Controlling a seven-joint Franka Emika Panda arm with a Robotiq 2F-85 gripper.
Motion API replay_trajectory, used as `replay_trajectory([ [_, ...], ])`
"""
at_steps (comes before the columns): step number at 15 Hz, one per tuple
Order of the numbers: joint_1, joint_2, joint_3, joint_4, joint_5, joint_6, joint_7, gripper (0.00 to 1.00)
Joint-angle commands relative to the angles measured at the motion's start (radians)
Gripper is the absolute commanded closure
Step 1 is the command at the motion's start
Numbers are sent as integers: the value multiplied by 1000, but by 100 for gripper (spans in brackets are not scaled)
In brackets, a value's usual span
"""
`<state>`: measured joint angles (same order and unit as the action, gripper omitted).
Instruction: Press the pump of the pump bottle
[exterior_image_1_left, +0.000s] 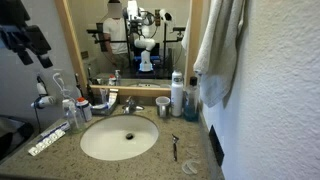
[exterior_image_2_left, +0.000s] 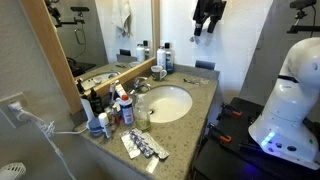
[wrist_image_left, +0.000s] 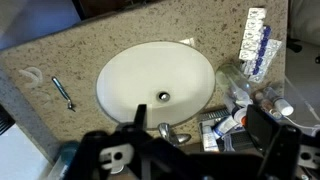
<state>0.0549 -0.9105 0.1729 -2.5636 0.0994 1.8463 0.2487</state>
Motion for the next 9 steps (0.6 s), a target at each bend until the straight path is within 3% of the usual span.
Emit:
replay_trajectory([
  [1, -2, 1, 1, 3, 1, -3, -1, 0],
  [6, -4, 16, -2, 13, -9, -5, -12, 0],
  [9, 8, 87, -17, 65, -39, -7, -94, 0],
])
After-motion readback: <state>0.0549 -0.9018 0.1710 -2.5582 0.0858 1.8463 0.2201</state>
